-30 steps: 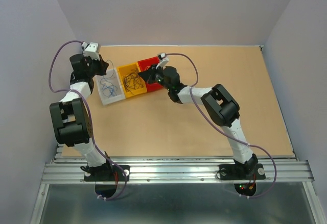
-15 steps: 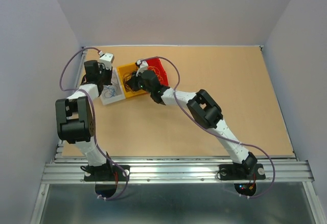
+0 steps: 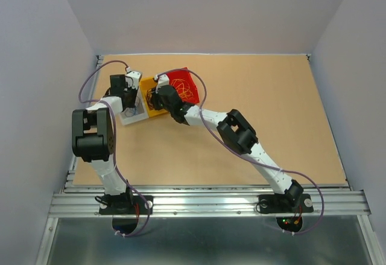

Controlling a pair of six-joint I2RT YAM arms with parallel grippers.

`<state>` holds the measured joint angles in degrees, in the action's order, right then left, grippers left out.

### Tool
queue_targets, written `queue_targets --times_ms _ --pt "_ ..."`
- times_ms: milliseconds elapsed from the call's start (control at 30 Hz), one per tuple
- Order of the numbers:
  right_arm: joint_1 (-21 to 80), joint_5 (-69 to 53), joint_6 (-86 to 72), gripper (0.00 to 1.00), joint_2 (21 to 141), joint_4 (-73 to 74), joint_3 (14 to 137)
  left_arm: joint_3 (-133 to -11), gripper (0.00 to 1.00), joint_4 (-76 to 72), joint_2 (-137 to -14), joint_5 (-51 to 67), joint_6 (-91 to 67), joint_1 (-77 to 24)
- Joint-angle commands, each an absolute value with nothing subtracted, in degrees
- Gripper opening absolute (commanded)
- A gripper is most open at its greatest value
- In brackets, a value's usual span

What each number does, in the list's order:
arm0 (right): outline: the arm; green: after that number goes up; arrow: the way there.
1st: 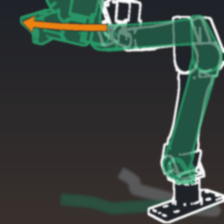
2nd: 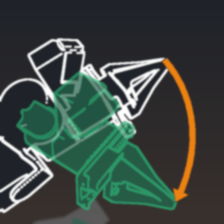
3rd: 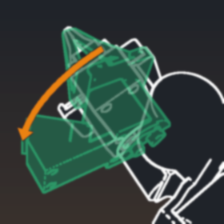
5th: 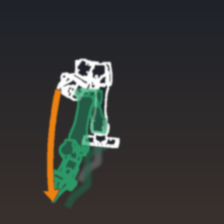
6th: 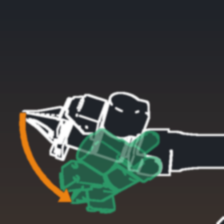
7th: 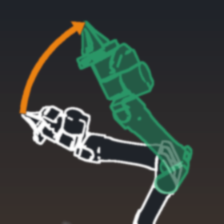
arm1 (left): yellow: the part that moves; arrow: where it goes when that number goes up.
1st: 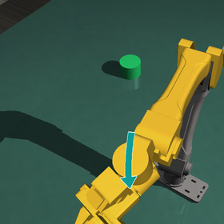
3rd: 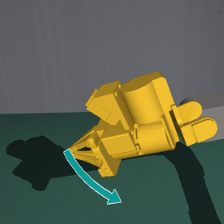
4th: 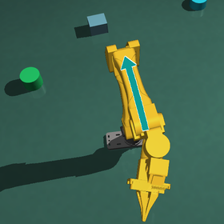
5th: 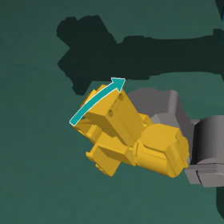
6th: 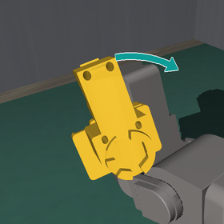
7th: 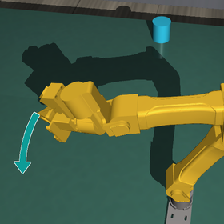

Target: Untangle the cables

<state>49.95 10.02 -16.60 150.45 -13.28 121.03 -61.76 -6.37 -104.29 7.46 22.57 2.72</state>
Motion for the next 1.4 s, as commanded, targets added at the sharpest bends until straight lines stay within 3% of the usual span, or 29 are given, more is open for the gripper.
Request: queue_targets --times_ms 0,167,367,400,500,533,600,633,667,700,867,1133,1267,1367 --pt "50.1 12.7 -14.7 0.2 146.9 -10.2 124.0 -65.6 0.32 -5.7 -97.9 5.8 22.1 2.9" --pt "50.0 13.0 -14.4 0.28 142.9 -12.6 121.0 -68.0 0.45 -4.3 -94.6 6.2 21.1 2.9" --pt "50.0 12.8 -14.2 0.44 136.2 -18.0 113.9 -69.5 0.49 -2.6 -91.9 6.0 20.4 2.9" --pt "50.1 12.7 -14.2 0.54 135.0 -19.0 110.5 -69.3 0.53 -2.4 -90.9 6.0 20.3 2.9" --pt "50.1 12.9 -14.1 0.66 129.7 -22.2 105.1 -67.9 0.57 -1.9 -89.0 6.4 20.0 2.9" --pt "50.1 13.0 -13.9 0.78 127.8 -22.8 100.6 -66.9 0.6 -2.6 -86.7 6.9 19.8 2.9" --pt "50.1 13.6 -13.1 0.91 120.9 -26.6 93.6 -61.5 0.69 -6.2 -81.4 9.2 19.5 2.9" --pt "50.0 13.7 -12.8 1.0 118.1 -28.6 84.5 -59.2 0.74 -8.1 -79.1 9.9 19.1 2.9" --pt "50.1 14.3 -11.8 1.0 115.3 -33.2 80.0 -53.6 0.81 -10.2 -76.8 11.1 18.9 3.0" --pt "50.1 15.3 -11.5 1.0 109.0 -34.7 76.0 -50.8 0.99 -14.4 -71.3 11.7 18.5 3.2" --pt "49.9 23.7 -7.8 1.0 88.3 -41.1 47.4 -37.6 0.99 -18.6 -54.7 12.8 18.0 4.9" --pt "50.0 34.4 -10.0 1.0 58.1 -39.3 17.1 -17.7 0.99 -22.6 -24.9 12.1 16.4 5.6" --pt "49.9 35.1 -13.7 1.0 41.1 -37.2 9.3 -16.0 0.99 -21.2 -22.2 14.8 17.9 5.7" --pt "50.0 37.5 -15.5 1.0 34.6 -36.7 4.1 -15.3 0.99 -20.1 -20.7 19.0 19.7 5.7"
